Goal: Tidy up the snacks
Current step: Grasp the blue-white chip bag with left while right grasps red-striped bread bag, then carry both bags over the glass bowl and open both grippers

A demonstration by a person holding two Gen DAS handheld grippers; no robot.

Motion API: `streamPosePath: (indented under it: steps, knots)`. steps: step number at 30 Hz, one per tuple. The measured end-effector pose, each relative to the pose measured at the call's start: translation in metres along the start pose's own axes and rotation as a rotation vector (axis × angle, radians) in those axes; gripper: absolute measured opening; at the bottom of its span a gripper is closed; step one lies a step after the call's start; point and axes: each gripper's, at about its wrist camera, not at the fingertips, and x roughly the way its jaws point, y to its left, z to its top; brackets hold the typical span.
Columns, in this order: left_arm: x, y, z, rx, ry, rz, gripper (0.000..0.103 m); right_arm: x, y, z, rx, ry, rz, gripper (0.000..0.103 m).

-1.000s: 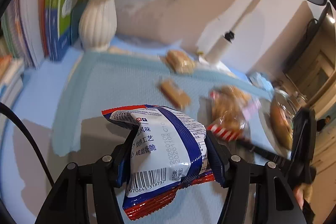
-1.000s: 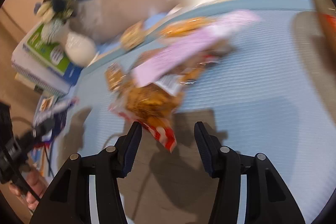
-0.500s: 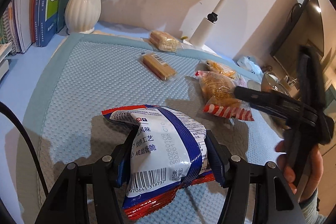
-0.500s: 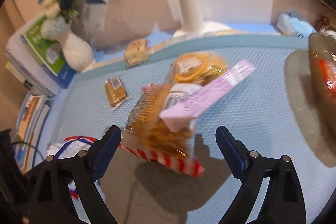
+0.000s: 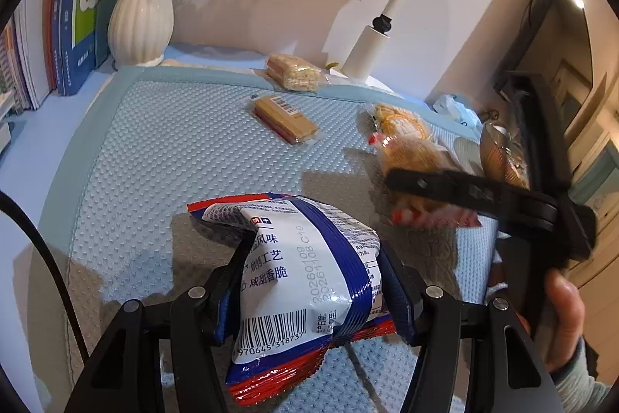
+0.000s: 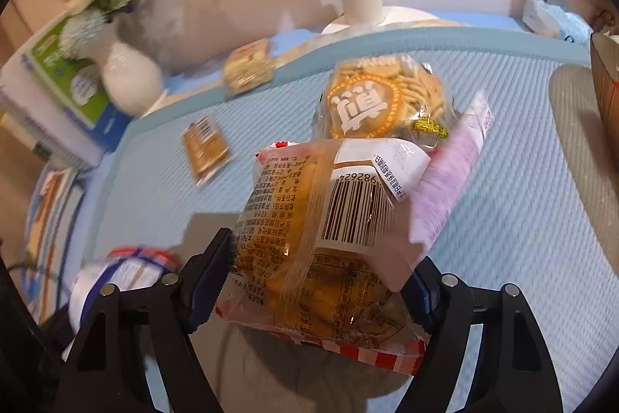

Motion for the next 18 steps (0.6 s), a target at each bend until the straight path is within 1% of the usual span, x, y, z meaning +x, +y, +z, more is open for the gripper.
streamPosePath:
  steps: [3, 5, 8, 11, 15, 18]
  knots:
    - [-0.001, -0.005, -0.002, 0.019, -0.001, 0.009, 0.060, -0.013, -0.005, -0.015, -0.018, 0.018, 0.059, 0.077]
    - [-0.002, -0.009, -0.004, 0.026, 0.002, -0.002, 0.060, -0.023, -0.011, -0.026, -0.020, 0.025, 0.078, 0.077]
    - [-0.003, -0.016, -0.006, 0.039, 0.012, -0.012, 0.060, -0.038, -0.022, -0.044, -0.003, 0.035, 0.111, 0.076]
    - [-0.007, -0.028, -0.007, 0.073, 0.018, -0.012, 0.060, -0.054, -0.035, -0.062, 0.016, 0.049, 0.153, 0.076]
    - [-0.015, -0.046, -0.006, 0.106, 0.011, -0.030, 0.060, -0.076, -0.048, -0.082, 0.016, 0.053, 0.177, 0.076]
    - [-0.017, -0.059, -0.005, 0.117, 0.017, -0.051, 0.060, -0.095, -0.058, -0.092, 0.025, 0.034, 0.181, 0.076]
